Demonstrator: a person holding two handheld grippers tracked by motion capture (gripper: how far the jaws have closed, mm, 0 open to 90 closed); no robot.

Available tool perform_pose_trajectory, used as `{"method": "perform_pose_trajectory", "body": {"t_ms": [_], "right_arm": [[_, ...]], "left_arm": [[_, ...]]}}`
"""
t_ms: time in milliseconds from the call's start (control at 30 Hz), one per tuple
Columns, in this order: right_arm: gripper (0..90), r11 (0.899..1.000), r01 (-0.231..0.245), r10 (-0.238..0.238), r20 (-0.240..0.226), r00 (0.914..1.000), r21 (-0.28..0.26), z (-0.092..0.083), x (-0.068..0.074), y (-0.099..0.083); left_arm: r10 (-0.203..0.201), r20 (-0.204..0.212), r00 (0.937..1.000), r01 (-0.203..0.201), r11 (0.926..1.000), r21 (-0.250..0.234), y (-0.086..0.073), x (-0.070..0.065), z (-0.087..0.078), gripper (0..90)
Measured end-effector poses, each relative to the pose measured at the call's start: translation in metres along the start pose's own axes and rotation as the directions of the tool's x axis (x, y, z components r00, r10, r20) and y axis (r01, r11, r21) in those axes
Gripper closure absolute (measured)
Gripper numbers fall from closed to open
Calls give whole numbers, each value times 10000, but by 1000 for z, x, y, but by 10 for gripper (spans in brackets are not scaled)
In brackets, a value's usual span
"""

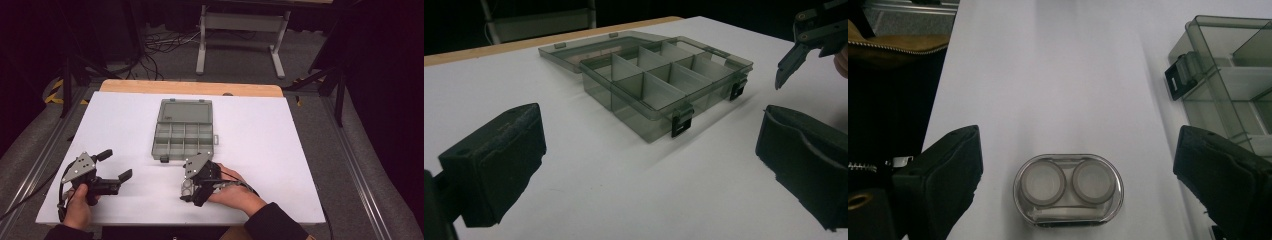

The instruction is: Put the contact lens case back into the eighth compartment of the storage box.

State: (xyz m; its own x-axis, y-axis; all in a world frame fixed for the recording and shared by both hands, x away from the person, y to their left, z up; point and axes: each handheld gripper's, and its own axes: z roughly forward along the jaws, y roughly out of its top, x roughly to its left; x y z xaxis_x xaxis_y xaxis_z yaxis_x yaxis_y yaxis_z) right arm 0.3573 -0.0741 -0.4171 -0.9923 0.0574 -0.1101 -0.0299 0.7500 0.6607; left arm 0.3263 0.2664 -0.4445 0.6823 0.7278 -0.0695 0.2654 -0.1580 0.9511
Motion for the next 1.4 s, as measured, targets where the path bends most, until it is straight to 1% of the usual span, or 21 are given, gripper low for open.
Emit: {"method": "perform_pose_trajectory", "body": {"t_ms": [367,567,633,733,833,900,967,1033,1133,1233,1400], "right_arm": [[73,9977,-12,27,-230,9997,674,9,-1,-4],[77,9947,90,-54,-353,9994,1020,14,1,-5],[80,9938,156,-114,-394,9992,1103,16,1,-5],[87,9928,129,-80,-418,9991,1194,17,1,-5],[104,9913,204,-142,-481,9987,1301,19,1,-5],[124,9885,167,-88,-530,9986,1503,21,0,-7],[129,9881,192,-112,-529,9985,1526,22,-1,-8],[155,9862,198,-101,-596,9982,1642,23,-2,-8],[161,9852,184,-81,-607,9981,1706,24,-2,-9],[210,9803,130,14,-727,9974,1971,27,-3,-11],[253,9805,138,4,-723,9974,1960,26,-4,-11]], "left_arm": [[-2,-9,10000,2,10000,-12,0,0,0,5],[-9,-1,10000,9,10000,-7,0,0,0,6],[-19,2,10000,19,10000,8,0,1,0,6],[-20,-7,10000,20,10000,-23,0,1,0,5],[-21,2,10000,21,10000,4,0,1,0,6],[-21,2,10000,21,10000,16,0,1,0,6],[-47,-8,10000,47,10000,7,0,1,0,5],[-45,-17,10000,45,10000,-16,0,1,0,5],[-34,-8,10000,34,10000,28,0,1,0,5],[-55,-17,10000,55,10000,25,0,1,-1,5],[-41,-20,10000,42,10000,35,0,1,-1,5]]}}
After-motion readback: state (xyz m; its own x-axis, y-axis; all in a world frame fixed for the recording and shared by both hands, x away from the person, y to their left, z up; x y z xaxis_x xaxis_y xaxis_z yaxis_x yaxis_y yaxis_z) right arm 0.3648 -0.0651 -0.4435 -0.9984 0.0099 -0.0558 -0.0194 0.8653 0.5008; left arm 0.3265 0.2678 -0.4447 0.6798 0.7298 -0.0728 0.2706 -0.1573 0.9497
